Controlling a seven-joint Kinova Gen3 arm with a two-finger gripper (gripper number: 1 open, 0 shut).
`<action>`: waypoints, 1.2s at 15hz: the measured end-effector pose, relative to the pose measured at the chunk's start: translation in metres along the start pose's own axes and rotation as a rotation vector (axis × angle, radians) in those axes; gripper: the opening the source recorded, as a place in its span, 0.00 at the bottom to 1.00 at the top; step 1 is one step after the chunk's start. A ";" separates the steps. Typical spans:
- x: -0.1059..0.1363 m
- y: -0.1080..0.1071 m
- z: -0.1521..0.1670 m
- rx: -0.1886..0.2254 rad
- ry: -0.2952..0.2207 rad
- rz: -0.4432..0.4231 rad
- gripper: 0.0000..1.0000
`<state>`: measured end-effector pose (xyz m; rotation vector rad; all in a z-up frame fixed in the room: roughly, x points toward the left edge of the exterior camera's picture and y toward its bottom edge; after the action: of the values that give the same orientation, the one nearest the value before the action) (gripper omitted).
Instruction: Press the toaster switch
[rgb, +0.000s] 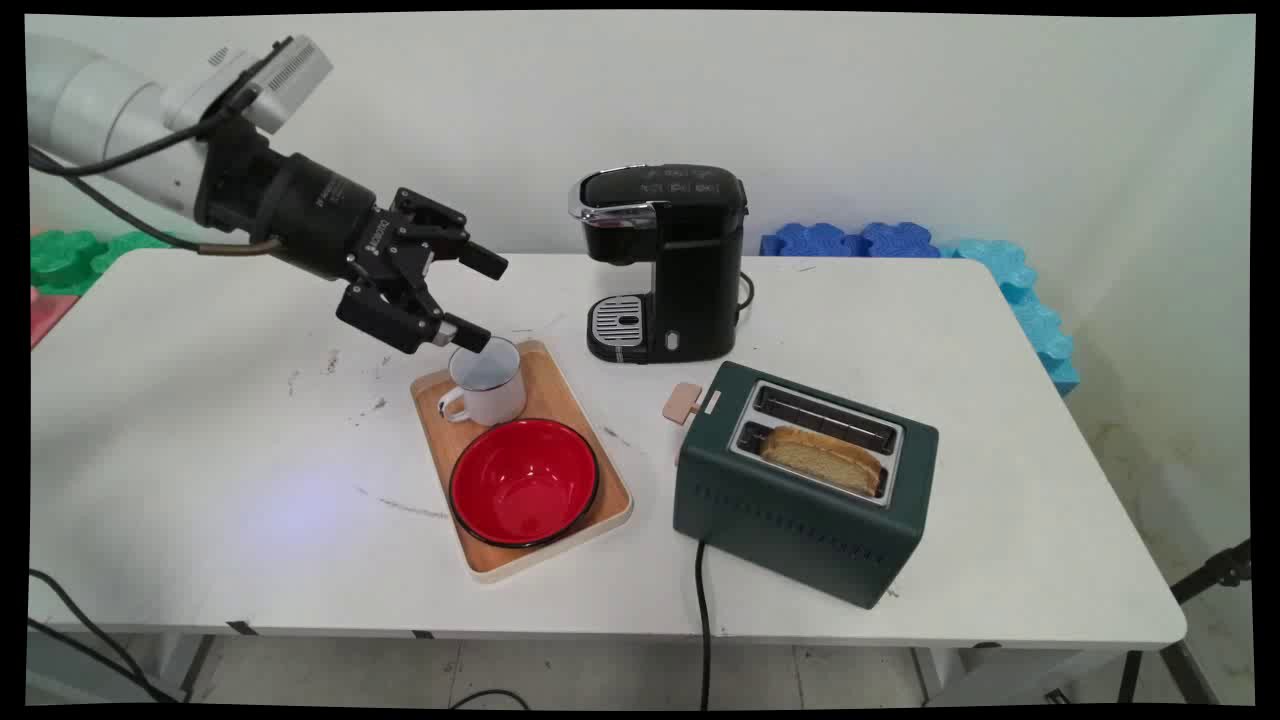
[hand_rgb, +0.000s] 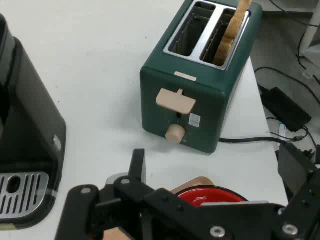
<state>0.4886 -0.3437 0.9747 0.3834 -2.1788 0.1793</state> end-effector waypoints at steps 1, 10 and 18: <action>0.003 0.000 0.001 -0.006 -0.002 0.008 1.00; 0.084 -0.015 0.040 -0.062 -0.012 0.194 1.00; 0.106 -0.042 0.096 -0.151 -0.096 0.300 1.00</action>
<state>0.3708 -0.4303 1.0026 -0.0227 -2.3193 0.1627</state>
